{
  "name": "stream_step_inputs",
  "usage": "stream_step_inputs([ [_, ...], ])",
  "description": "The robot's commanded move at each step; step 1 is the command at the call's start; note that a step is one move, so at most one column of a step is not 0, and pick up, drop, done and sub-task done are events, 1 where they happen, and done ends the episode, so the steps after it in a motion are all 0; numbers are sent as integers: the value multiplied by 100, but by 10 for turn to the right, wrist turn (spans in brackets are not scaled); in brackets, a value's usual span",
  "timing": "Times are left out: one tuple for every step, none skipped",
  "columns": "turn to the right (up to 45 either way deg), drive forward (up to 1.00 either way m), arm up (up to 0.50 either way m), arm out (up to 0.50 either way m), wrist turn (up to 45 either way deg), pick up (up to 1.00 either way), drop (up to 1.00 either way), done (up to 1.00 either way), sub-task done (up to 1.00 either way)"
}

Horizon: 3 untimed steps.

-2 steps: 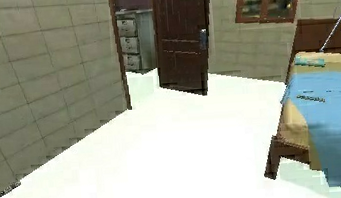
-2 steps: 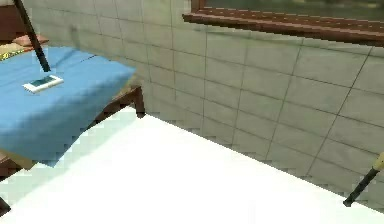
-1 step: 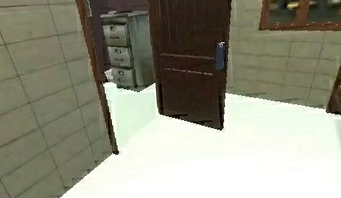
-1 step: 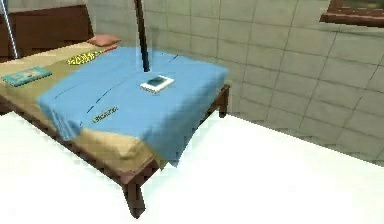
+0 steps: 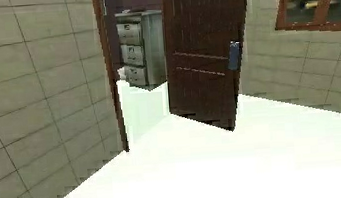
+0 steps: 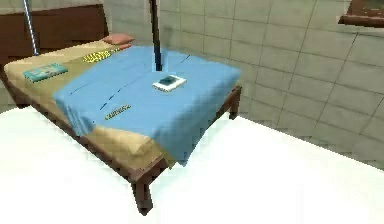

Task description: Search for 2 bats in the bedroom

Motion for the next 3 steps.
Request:
stream_step_inputs([
  [0,70,0,0,0,0,0,0,0],
  [450,0,0,0,0,0,0,0,0],
  [0,100,0,0,0,0,0,0,0],
])
